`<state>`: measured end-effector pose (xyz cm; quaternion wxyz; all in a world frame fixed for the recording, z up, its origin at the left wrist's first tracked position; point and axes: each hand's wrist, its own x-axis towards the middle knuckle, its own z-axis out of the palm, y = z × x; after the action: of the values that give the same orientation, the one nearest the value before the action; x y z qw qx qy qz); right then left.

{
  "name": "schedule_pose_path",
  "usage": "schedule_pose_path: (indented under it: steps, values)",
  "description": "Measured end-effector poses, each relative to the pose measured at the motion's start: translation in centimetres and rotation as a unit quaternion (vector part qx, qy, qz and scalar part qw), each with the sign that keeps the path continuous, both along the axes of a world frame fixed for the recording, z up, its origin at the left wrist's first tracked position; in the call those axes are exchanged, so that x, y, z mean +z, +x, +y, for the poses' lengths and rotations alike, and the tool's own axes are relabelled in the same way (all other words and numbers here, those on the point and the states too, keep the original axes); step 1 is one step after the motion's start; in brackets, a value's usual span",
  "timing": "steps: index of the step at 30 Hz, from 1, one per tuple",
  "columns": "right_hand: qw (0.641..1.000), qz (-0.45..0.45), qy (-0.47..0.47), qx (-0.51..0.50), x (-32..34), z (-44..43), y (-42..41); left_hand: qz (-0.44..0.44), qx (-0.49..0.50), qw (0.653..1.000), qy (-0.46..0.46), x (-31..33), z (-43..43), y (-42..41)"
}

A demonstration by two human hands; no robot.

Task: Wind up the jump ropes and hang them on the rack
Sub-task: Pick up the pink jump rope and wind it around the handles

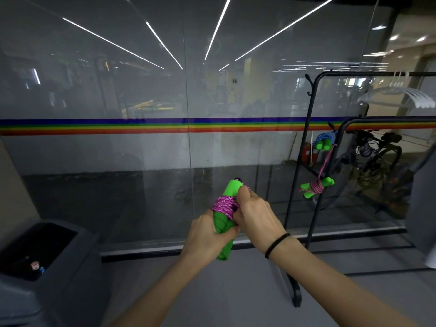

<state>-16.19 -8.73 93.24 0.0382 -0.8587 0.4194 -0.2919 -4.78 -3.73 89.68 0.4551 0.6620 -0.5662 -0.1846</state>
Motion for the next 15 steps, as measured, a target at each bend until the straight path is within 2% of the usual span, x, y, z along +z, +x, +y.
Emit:
schedule_pose_path:
  steps: [8,12,15]
  values:
    - [0.995,-0.092,-0.022,-0.039,-0.9,1.2,0.8,0.046,-0.012,0.999,0.015,0.1,0.3,0.4]
    - [0.996,-0.086,-0.034,-0.018,-1.5,1.5,0.1,0.136,-0.07,0.987,0.04,0.0,1.0,0.5]
    - [0.995,-0.095,-0.008,0.039,-1.4,1.1,-1.0,0.212,-0.115,0.968,0.067,0.0,1.5,0.7]
